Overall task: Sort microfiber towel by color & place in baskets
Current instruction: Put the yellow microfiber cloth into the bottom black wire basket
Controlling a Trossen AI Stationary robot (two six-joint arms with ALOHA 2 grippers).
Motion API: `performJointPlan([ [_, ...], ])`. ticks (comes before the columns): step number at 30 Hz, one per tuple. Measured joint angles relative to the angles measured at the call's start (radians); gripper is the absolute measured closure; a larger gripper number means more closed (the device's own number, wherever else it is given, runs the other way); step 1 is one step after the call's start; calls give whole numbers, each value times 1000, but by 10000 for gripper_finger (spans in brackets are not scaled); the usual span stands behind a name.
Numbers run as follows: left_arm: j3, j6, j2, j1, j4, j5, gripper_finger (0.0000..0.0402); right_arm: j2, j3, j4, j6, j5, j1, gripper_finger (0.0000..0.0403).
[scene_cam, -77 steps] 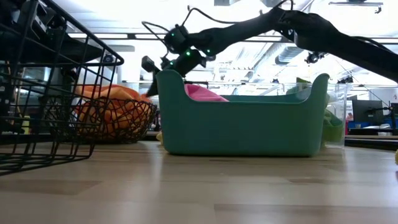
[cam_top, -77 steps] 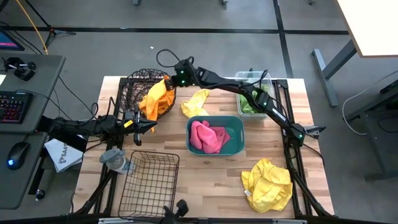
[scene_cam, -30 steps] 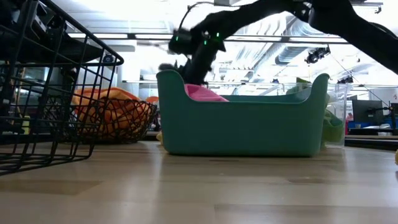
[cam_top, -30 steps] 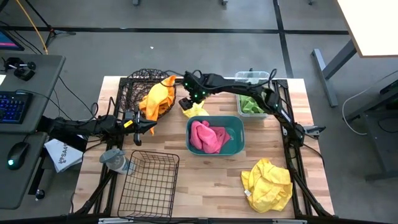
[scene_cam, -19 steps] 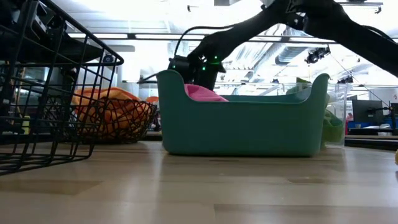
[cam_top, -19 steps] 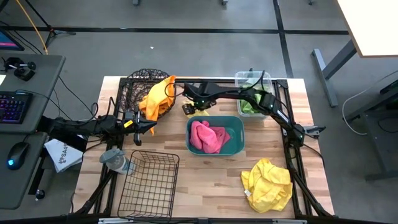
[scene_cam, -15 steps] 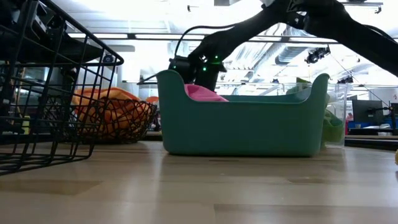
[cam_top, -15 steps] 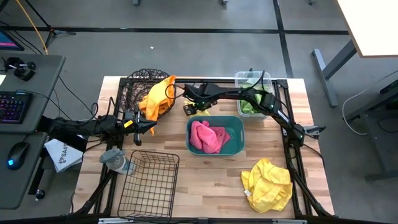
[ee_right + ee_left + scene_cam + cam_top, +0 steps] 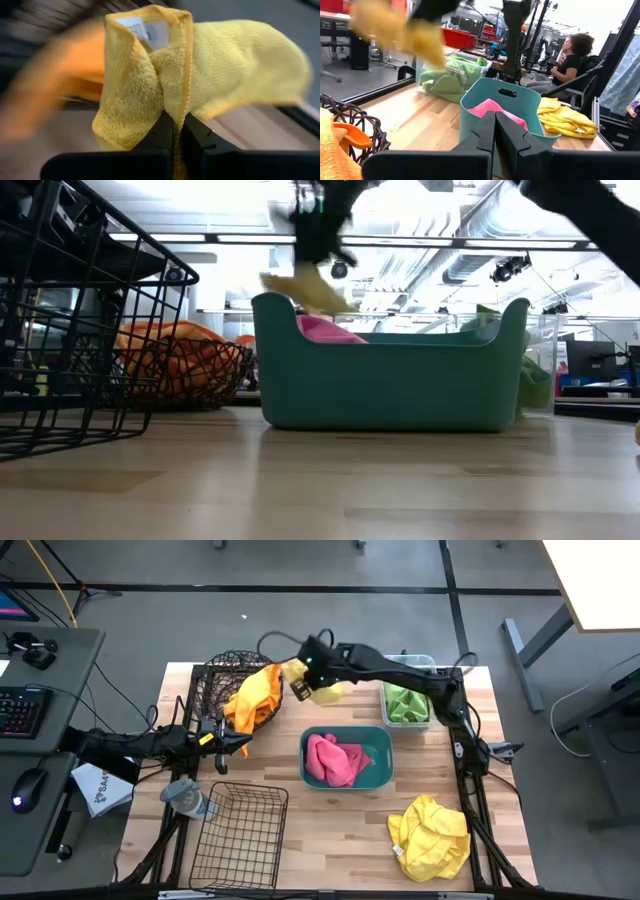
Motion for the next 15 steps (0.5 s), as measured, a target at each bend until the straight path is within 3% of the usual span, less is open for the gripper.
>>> performJointPlan([
  [3,0,0,0,0,0,0,401,-53,77,51,-29,-122,72,398],
  [7,0,0,0,0,0,0,402,-121,5,191,-21,-312,218,400],
  [11,0,0,0,0,0,0,402,-110,-68,294,-21,-335,406,401],
  [15,0,0,0,0,1,0,401,-58,-201,609,6,-286,551,400],
])
